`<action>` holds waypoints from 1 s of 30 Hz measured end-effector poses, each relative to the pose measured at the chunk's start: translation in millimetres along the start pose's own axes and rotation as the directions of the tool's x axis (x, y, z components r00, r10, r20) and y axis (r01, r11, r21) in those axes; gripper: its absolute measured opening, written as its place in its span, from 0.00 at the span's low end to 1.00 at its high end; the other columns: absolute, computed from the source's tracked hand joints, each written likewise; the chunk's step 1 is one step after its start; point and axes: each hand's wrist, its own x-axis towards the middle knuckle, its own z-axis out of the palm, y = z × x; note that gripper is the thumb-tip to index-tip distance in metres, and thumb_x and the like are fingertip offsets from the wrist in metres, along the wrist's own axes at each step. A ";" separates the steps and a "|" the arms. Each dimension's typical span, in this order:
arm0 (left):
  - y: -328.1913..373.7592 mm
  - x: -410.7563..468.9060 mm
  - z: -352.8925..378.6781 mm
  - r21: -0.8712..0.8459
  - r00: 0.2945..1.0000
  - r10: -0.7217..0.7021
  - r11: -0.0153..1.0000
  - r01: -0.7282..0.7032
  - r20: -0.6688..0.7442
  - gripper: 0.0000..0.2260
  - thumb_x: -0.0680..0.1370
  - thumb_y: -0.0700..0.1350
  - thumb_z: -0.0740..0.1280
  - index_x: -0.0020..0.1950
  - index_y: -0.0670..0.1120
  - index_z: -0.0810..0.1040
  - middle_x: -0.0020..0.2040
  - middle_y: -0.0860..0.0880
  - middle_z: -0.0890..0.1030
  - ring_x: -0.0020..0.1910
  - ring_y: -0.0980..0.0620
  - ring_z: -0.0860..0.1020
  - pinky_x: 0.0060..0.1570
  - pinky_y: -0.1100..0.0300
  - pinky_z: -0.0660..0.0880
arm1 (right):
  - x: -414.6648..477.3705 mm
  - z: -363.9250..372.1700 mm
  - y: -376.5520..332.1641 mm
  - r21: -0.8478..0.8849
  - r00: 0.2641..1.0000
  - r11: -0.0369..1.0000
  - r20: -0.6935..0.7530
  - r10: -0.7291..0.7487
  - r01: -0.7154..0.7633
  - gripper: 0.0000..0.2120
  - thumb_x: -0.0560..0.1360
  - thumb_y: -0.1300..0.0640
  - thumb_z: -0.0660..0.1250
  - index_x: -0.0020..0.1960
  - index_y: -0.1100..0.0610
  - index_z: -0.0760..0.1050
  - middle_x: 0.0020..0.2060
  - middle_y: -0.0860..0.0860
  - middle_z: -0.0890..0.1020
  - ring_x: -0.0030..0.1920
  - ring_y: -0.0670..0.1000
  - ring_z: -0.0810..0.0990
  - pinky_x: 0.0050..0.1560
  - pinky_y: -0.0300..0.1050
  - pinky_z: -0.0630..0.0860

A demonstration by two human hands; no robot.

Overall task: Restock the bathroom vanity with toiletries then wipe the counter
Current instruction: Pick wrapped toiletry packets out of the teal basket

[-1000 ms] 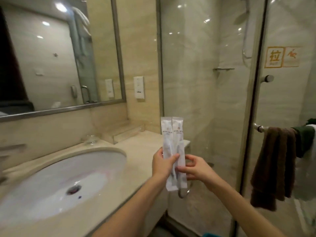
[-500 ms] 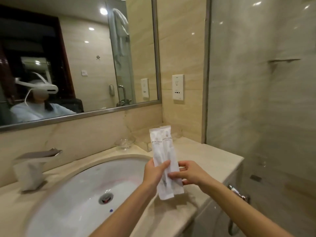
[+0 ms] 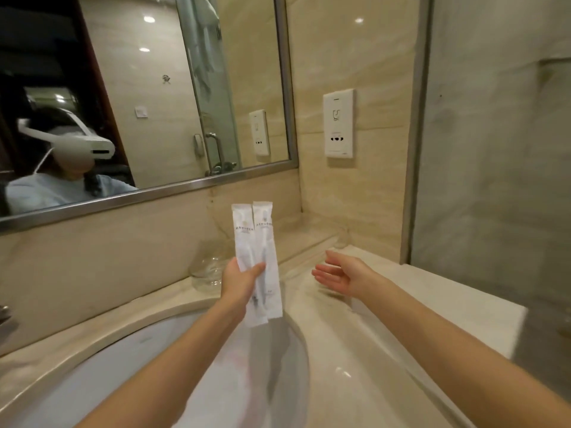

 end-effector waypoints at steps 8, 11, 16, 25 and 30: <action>-2.2 28.6 -1.7 0.095 0.996 -0.070 0.993 0.065 0.049 0.15 0.76 0.39 0.67 0.63 0.41 0.74 0.57 0.42 0.80 0.51 0.43 0.78 0.51 0.52 0.74 | 45.4 19.9 -2.3 0.006 0.999 0.999 -0.026 0.044 -0.044 0.25 0.80 0.58 0.62 0.72 0.65 0.57 0.67 0.65 0.69 0.65 0.63 0.73 0.47 0.52 0.79; -1.4 38.1 -3.8 0.120 0.992 -0.100 0.989 0.090 0.081 0.15 0.76 0.38 0.68 0.62 0.42 0.75 0.57 0.42 0.80 0.52 0.42 0.79 0.51 0.51 0.75 | 55.3 29.6 -4.3 -0.016 0.998 0.998 -0.005 0.067 -0.067 0.23 0.79 0.58 0.63 0.68 0.64 0.59 0.50 0.62 0.76 0.54 0.61 0.79 0.44 0.53 0.80; 0.9 47.8 -6.7 0.163 0.981 -0.133 0.980 0.110 0.138 0.17 0.75 0.39 0.69 0.64 0.41 0.74 0.58 0.41 0.80 0.55 0.41 0.79 0.52 0.51 0.75 | 68.4 30.9 -7.0 -0.057 0.995 0.993 0.015 0.104 -0.103 0.10 0.78 0.59 0.65 0.53 0.63 0.66 0.40 0.56 0.72 0.38 0.56 0.78 0.24 0.50 0.78; 8.1 44.7 -0.8 0.174 0.981 -0.158 0.975 0.137 0.113 0.18 0.76 0.38 0.68 0.66 0.40 0.73 0.60 0.41 0.78 0.58 0.40 0.77 0.50 0.52 0.73 | 64.3 20.7 -4.8 -0.122 0.998 0.990 -0.021 0.063 -0.066 0.09 0.74 0.58 0.70 0.45 0.62 0.71 0.41 0.53 0.75 0.31 0.52 0.80 0.23 0.44 0.78; 10.4 30.8 7.9 0.160 0.992 -0.130 0.979 0.128 0.001 0.18 0.76 0.38 0.67 0.66 0.41 0.72 0.61 0.42 0.78 0.58 0.40 0.77 0.54 0.49 0.74 | 53.2 9.3 -4.0 -0.087 0.996 0.993 -0.047 0.072 -0.076 0.08 0.75 0.64 0.67 0.40 0.65 0.70 0.38 0.55 0.73 0.19 0.52 0.79 0.20 0.42 0.77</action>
